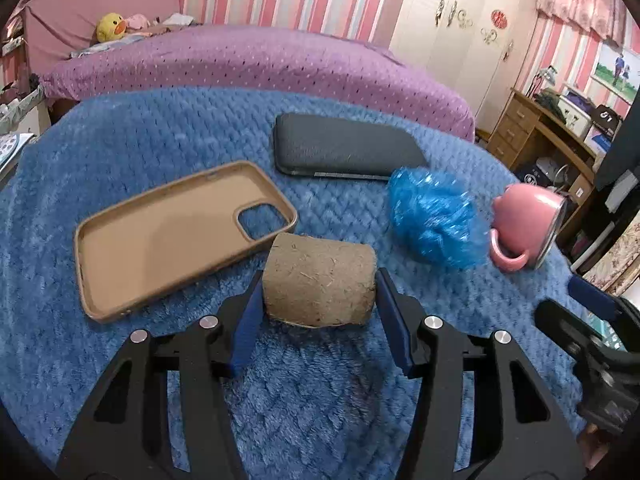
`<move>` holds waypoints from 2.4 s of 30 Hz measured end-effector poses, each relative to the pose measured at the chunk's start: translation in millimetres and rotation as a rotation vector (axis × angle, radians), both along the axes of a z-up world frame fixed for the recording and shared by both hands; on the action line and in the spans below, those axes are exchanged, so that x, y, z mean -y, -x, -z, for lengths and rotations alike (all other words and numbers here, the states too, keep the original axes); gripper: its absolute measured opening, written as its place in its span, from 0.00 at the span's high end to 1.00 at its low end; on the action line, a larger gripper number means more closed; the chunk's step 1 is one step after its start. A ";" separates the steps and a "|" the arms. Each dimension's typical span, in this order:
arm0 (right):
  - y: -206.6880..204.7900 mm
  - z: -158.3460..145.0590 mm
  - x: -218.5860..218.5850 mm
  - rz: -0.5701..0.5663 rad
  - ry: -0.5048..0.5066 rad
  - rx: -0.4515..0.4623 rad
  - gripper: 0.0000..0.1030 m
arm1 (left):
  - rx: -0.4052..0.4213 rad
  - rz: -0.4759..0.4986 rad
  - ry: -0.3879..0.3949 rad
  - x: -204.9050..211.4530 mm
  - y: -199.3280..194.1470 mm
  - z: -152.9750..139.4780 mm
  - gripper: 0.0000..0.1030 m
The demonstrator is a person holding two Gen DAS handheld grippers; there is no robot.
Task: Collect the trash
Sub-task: 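Grasp the brown cardboard sleeve with the left tool while the right tool grasps the blue bag, then carry the blue bag with the right tool while the left tool carries the sleeve to the basket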
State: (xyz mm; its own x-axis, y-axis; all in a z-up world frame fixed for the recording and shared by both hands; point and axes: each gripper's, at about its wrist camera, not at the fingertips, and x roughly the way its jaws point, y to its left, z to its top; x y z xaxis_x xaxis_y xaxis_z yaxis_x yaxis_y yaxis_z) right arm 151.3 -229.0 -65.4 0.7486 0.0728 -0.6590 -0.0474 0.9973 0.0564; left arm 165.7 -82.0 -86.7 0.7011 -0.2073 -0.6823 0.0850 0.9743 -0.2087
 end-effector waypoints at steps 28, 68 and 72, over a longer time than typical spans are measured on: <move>-40.9 -1.5 -64.2 -0.124 0.039 0.018 0.78 | 0.146 -0.126 -0.038 -62.8 22.6 -49.8 0.49; 138.2 -66.0 159.6 0.254 -0.004 0.204 0.78 | 0.280 0.221 -0.017 100.2 123.6 -100.8 0.49; 144.9 -64.2 167.8 0.270 -0.012 0.205 0.78 | 0.290 0.247 0.005 115.1 132.4 -104.4 0.49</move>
State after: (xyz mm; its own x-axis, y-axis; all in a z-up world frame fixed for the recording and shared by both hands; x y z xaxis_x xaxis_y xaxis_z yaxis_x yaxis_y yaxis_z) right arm 6.5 -396.8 -1.2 0.8588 -0.1398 -0.4928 0.2072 0.9746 0.0846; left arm 33.3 -197.0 17.7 0.7933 -0.3971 -0.4615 0.3733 0.9161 -0.1464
